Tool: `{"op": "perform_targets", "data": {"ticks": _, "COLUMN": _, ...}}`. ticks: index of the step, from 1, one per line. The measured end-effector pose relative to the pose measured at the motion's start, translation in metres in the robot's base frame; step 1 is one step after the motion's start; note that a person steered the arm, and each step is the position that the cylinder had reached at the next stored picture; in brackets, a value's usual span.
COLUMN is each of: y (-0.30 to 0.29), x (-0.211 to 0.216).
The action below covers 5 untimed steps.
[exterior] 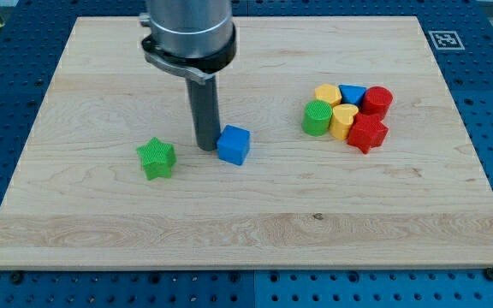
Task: Move the blue cube towards the group of blocks
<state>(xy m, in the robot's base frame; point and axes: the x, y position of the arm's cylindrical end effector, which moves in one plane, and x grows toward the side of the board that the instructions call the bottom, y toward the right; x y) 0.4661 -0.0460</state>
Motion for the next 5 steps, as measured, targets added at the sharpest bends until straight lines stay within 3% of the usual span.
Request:
{"op": "perform_targets", "data": {"ticks": 2, "y": 0.036, "x": 0.000}}
{"op": "perform_targets", "data": {"ticks": 5, "y": 0.044, "x": 0.000}}
